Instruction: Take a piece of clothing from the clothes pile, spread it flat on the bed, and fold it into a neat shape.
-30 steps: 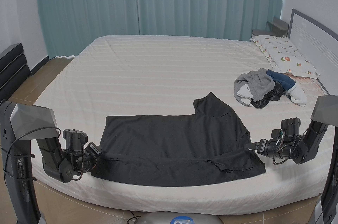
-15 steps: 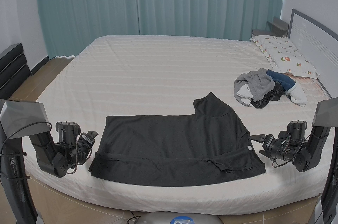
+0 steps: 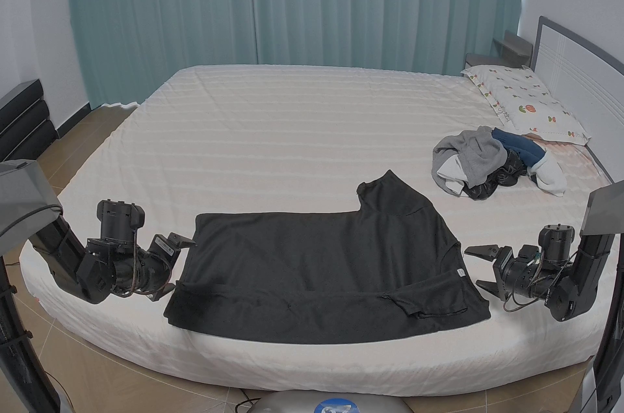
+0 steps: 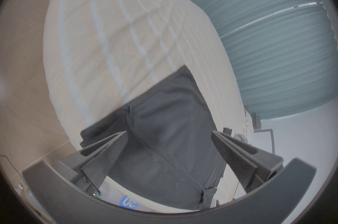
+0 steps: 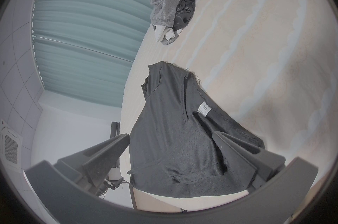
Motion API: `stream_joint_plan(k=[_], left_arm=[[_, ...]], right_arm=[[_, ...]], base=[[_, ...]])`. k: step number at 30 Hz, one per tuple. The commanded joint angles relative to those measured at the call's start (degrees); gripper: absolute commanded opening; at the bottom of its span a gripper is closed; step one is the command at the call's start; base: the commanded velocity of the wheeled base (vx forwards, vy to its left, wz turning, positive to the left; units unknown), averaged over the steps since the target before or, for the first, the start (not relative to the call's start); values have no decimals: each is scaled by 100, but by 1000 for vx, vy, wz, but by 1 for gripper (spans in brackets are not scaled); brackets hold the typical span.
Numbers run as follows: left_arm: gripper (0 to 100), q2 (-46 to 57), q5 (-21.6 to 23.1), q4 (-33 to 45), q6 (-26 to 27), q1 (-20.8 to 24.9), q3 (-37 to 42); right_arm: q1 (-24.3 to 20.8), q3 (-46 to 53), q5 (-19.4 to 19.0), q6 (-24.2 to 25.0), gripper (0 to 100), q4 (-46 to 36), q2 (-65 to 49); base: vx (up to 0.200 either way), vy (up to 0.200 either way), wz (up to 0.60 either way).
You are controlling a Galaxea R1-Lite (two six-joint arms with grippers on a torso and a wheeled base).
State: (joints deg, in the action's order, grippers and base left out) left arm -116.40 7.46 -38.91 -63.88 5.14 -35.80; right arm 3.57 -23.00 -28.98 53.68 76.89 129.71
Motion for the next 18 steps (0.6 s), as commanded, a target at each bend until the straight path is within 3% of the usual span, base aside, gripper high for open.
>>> stream_joint_plan(k=[1, 9, 18], left_arm=[[100, -287, 19, 94, 69, 452, 65], [100, -489, -52, 121, 192, 593, 82], [100, -823, -368, 68, 253, 593, -234]], right_arm=[[-6, 147, -47, 20, 100, 169, 55], [-111, 446, -20, -33, 100, 1065, 459], [-129, 446, -11, -33, 100, 1092, 485]], base=[[0, 0, 0], [0, 0, 0], [0, 0, 0]])
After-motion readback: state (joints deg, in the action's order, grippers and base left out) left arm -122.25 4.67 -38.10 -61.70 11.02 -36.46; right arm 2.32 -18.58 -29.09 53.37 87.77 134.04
